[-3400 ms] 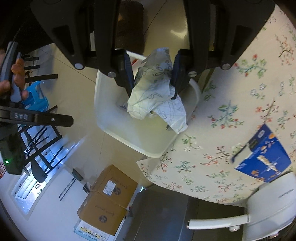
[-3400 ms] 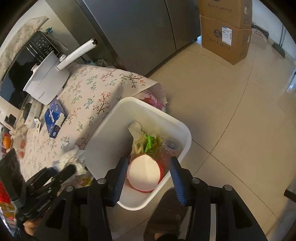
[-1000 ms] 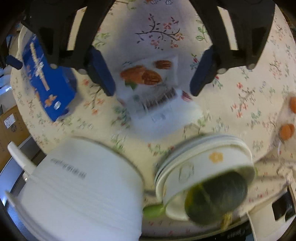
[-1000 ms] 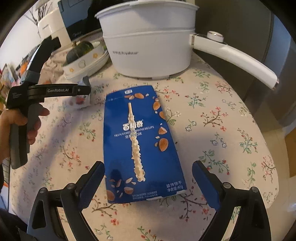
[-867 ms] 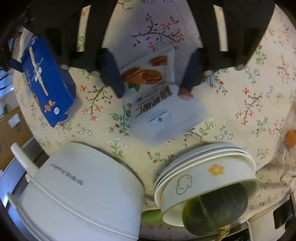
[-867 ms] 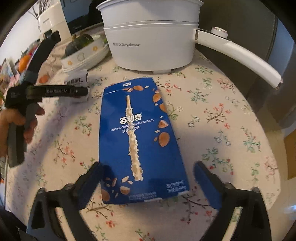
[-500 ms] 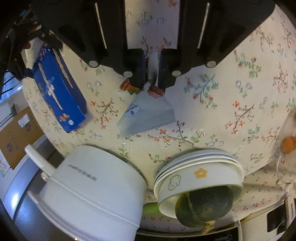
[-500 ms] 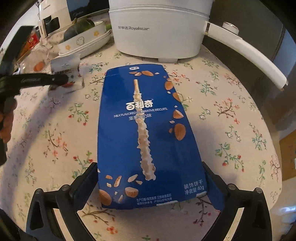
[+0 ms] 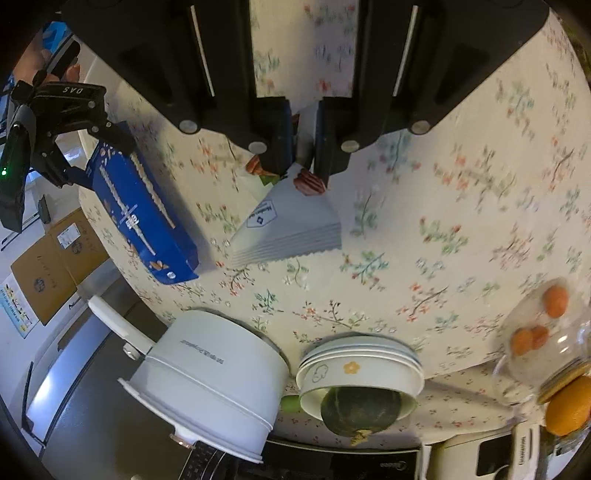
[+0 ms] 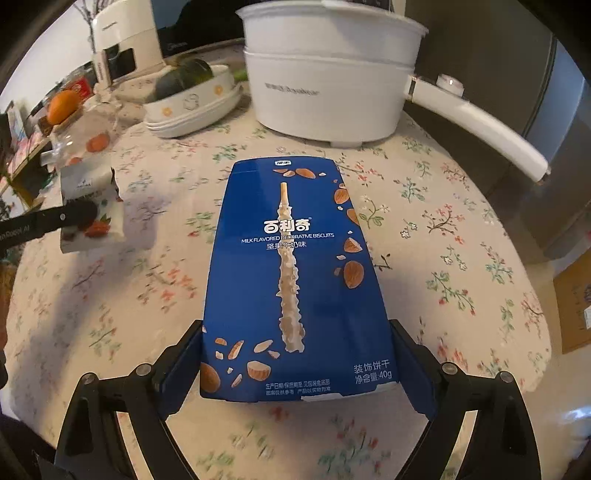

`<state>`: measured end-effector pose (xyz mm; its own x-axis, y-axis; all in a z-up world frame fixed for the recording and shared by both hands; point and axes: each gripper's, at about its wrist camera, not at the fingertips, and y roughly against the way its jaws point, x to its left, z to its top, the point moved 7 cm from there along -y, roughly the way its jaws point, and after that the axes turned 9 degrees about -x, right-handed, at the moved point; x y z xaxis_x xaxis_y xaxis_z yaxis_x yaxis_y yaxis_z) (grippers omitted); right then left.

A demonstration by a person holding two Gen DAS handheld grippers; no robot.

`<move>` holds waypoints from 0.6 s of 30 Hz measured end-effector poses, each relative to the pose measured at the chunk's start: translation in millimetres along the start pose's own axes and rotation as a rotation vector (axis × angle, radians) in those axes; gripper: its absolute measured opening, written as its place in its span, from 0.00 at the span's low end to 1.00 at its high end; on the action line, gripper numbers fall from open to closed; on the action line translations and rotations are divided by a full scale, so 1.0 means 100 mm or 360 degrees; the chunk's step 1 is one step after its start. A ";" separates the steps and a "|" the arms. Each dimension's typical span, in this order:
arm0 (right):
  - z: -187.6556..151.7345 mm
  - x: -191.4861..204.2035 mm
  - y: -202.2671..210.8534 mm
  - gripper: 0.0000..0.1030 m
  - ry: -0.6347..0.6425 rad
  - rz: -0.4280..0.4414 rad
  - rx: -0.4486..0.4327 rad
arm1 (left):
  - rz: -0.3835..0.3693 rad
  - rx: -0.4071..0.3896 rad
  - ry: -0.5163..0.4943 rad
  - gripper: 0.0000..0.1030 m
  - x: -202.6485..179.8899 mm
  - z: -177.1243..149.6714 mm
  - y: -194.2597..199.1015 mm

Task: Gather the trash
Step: 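Grasp the snack wrapper with the left tool while the right tool grasps the blue biscuit box, then carry the wrapper and blue box over the white bin and open both tools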

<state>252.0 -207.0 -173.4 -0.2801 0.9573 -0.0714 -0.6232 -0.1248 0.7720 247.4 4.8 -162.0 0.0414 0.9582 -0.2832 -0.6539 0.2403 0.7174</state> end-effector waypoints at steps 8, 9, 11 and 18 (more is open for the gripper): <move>-0.01 0.16 0.65 0.91 -0.0055 0.0013 -0.0086 | -0.0027 -0.0079 -0.0018 0.10 -0.11 -0.19 0.59; -0.01 0.17 0.71 0.91 -0.0067 0.0012 -0.0093 | -0.0039 -0.0092 -0.0019 0.10 -0.14 -0.21 0.67; -0.05 0.18 0.84 0.91 -0.0101 0.0020 -0.0103 | -0.0058 -0.0109 -0.0022 0.10 -0.17 -0.26 0.79; -0.32 0.09 1.21 0.91 -0.0250 0.0002 -0.0051 | -0.0164 -0.0155 0.0011 0.10 -0.32 -0.43 1.11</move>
<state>150.3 -221.5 -100.5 -0.1645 0.9859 0.0311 -0.6467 -0.1316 0.7513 141.3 -5.6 -100.5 0.1074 0.9279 -0.3569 -0.7165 0.3211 0.6192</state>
